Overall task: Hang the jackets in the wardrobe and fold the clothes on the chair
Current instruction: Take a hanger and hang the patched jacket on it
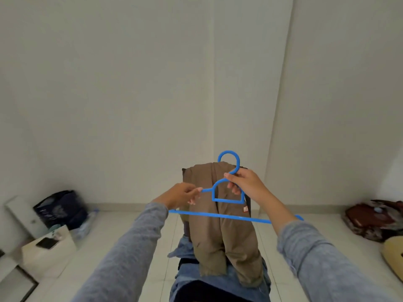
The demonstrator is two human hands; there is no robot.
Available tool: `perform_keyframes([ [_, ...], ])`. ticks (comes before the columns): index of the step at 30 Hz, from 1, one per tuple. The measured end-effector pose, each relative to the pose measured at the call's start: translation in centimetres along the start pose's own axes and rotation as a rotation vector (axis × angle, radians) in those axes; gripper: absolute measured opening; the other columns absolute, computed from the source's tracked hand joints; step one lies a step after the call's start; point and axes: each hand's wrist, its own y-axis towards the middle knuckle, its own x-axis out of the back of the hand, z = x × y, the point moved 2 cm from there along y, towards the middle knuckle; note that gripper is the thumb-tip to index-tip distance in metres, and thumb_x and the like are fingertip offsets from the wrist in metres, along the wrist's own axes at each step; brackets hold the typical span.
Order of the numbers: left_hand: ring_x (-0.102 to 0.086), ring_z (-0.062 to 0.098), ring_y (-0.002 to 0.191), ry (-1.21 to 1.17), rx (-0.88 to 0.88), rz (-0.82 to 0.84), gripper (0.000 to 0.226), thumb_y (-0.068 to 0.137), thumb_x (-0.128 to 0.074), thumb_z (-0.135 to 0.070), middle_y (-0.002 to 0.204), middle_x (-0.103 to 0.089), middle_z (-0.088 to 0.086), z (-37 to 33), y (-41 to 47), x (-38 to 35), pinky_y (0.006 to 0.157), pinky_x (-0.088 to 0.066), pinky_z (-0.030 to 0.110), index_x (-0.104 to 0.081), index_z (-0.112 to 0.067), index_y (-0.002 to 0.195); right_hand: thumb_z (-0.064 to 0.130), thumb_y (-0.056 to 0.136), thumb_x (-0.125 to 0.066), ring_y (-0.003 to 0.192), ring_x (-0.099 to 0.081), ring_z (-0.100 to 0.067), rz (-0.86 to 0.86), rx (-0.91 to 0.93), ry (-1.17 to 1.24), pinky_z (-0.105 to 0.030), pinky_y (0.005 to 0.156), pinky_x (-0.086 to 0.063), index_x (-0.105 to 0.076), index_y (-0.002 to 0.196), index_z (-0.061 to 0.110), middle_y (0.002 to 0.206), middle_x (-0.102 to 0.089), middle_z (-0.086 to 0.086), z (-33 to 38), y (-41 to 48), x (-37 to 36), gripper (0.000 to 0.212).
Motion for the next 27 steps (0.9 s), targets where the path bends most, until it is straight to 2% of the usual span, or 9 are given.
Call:
perform_keyframes([
  [3, -0.06, 0.007, 0.074, 0.024, 0.062, -0.011, 0.042, 0.098, -0.04, -0.043, 0.08, -0.065, -0.002, 2.6, 2.2, 1.0, 0.07, -0.044, 0.015, -0.066, -0.009, 0.096, 0.022, 0.092, -0.059, 0.053, -0.055, -0.01, -0.014, -0.025, 0.006, -0.018, 0.051, -0.044, -0.065, 0.091, 0.008, 0.069, -0.064, -0.005, -0.9, 3.4, -0.8, 0.016],
  [6, -0.055, 0.014, 0.078, 0.086, 0.125, -0.076, 0.045, 0.098, -0.039, -0.044, 0.086, -0.061, 0.003, 4.9, 6.2, 2.3, 0.071, -0.042, 0.02, -0.066, -0.008, 0.101, 0.021, 0.093, -0.057, 0.053, -0.054, -0.011, -0.037, -0.047, 0.013, -0.015, 0.048, -0.044, -0.064, 0.095, 0.006, 0.07, -0.063, -0.006, -1.7, 7.5, -0.9, 0.017],
  [11, -0.045, 0.028, 0.12, 0.039, 0.284, -0.238, 0.045, 0.099, -0.039, -0.039, 0.131, -0.041, 0.015, 8.0, 14.6, 3.0, 0.101, -0.032, 0.032, -0.052, -0.006, 0.125, 0.022, 0.093, -0.057, 0.052, -0.055, -0.014, -0.208, -0.085, 0.023, -0.016, 0.049, -0.048, -0.063, 0.095, 0.004, 0.072, -0.064, -0.007, -4.4, 15.6, 0.6, 0.02],
  [17, -0.041, 0.037, 0.126, 0.015, 0.414, -0.224, 0.054, 0.095, -0.05, -0.032, 0.135, -0.042, 0.025, 10.1, 24.3, 0.0, 0.105, -0.035, 0.037, -0.043, 0.006, 0.132, 0.02, 0.094, -0.055, 0.054, -0.054, -0.014, -0.473, 0.001, 0.08, -0.016, 0.05, -0.049, -0.055, 0.09, 0.01, 0.076, -0.059, -0.007, -8.0, 22.5, 2.7, 0.011],
  [20, -0.031, 0.035, 0.135, -0.034, 0.466, -0.238, 0.067, 0.094, -0.053, -0.034, 0.145, -0.031, 0.025, 10.6, 27.3, -2.8, 0.112, -0.028, 0.039, -0.029, 0.008, 0.14, 0.02, 0.092, -0.058, 0.06, -0.059, -0.027, -0.541, 0.039, 0.025, -0.038, 0.061, -0.054, -0.052, 0.082, 0.017, 0.077, -0.06, -0.013, -10.1, 24.4, 2.8, 0.012],
  [21, -0.027, 0.034, 0.137, -0.037, 0.488, -0.239, 0.073, 0.093, -0.053, -0.037, 0.148, -0.026, 0.024, 10.6, 27.7, -3.6, 0.113, -0.026, 0.039, -0.023, 0.008, 0.142, 0.021, 0.092, -0.058, 0.063, -0.06, -0.031, -0.554, 0.034, 0.012, -0.041, 0.062, -0.053, -0.05, 0.081, 0.017, 0.076, -0.06, -0.013, -10.7, 24.6, 2.8, 0.014],
  [23, -0.025, 0.033, 0.138, -0.007, 0.525, -0.261, 0.083, 0.09, -0.056, -0.043, 0.149, -0.023, 0.021, 10.9, 28.6, -5.0, 0.11, -0.026, 0.04, -0.016, 0.006, 0.144, 0.02, 0.091, -0.059, 0.06, -0.061, -0.028, -0.563, 0.02, -0.003, -0.039, 0.06, -0.053, -0.046, 0.077, 0.021, 0.072, -0.06, -0.014, -12.1, 25.0, 2.7, 0.02],
  [25, -0.031, 0.033, 0.135, 0.029, 0.528, -0.324, 0.088, 0.087, -0.06, -0.046, 0.146, -0.029, 0.02, 11.2, 29.0, -5.5, 0.108, -0.03, 0.04, -0.017, 0.006, 0.143, 0.017, 0.091, -0.06, 0.058, -0.059, -0.021, -0.539, 0.007, 0.009, -0.036, 0.058, -0.053, -0.044, 0.075, 0.025, 0.072, -0.06, -0.012, -13.3, 25.2, 2.5, 0.023],
  [27, -0.04, 0.034, 0.13, -0.049, 0.524, -0.35, 0.079, 0.088, -0.063, -0.036, 0.141, -0.04, 0.021, 11.9, 29.7, -5.4, 0.105, -0.034, 0.038, -0.022, 0.007, 0.14, 0.016, 0.091, -0.061, 0.061, -0.06, -0.019, -0.515, -0.025, 0.025, -0.034, 0.06, -0.055, -0.044, 0.076, 0.026, 0.076, -0.061, -0.011, -14.4, 25.4, 2.2, 0.024],
])
